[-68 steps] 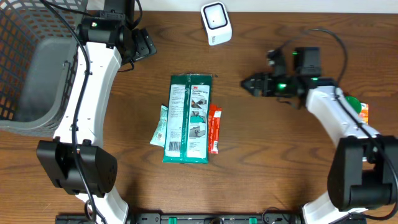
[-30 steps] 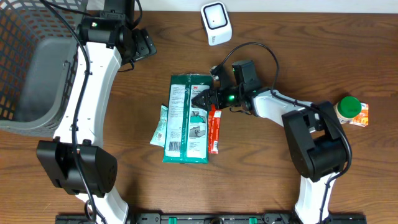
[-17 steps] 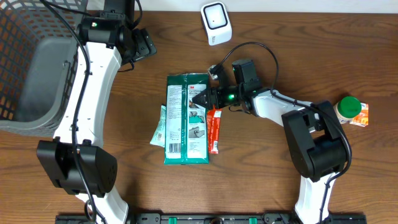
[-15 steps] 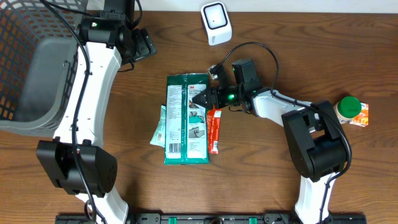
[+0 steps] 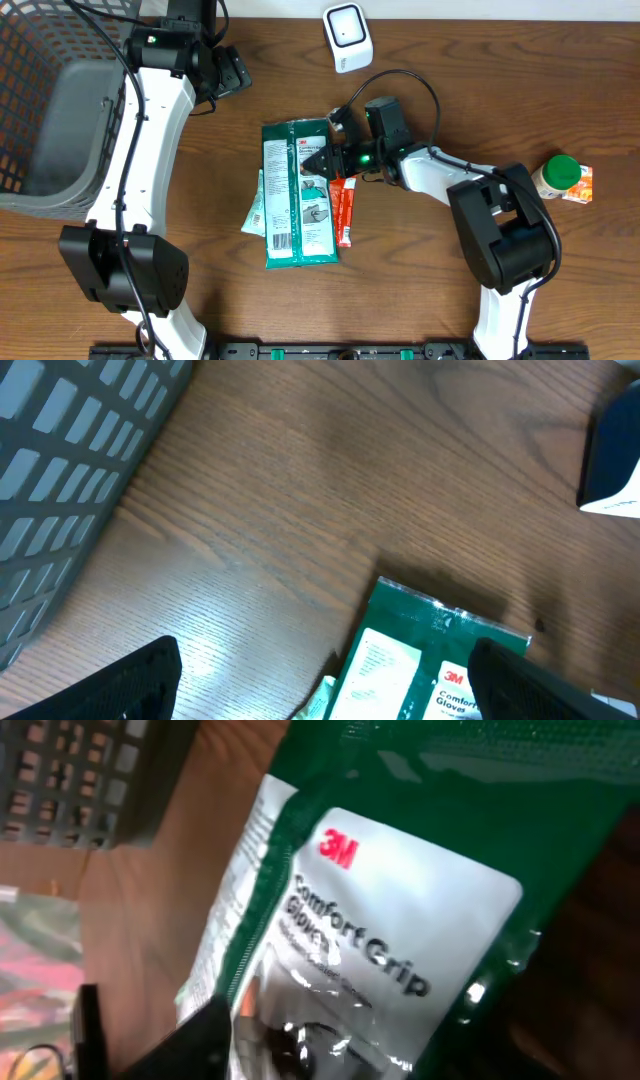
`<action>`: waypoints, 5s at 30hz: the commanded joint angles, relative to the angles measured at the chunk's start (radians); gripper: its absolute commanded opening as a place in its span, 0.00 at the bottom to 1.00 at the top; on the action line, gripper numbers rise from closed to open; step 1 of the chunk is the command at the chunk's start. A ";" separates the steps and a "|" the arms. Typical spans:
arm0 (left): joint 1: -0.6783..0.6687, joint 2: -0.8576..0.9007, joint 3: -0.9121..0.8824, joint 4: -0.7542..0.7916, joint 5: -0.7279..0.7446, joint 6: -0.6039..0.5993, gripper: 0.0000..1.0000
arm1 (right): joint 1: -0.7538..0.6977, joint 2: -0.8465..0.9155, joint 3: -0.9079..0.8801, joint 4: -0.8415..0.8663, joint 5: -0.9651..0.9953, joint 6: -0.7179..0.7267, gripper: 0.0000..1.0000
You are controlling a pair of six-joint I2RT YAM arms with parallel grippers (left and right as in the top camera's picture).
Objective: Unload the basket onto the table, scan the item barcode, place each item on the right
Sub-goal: 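Grasp the green gloves pack edge and drag it right, then bring the left gripper to the gloves pack's left edge, then grasp the gloves pack with the left gripper, holding with both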
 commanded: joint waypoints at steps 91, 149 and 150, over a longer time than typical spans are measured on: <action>-0.426 0.014 -0.441 0.316 0.252 0.175 0.08 | -0.437 -0.231 0.035 -0.905 0.248 -0.114 0.95; -0.566 0.227 -0.473 0.500 0.309 0.019 0.13 | -0.409 -0.231 0.034 -0.942 0.248 -0.270 0.89; -0.568 0.227 -0.473 0.500 0.300 0.020 0.13 | -0.409 -0.231 0.034 -0.942 0.247 -0.270 0.89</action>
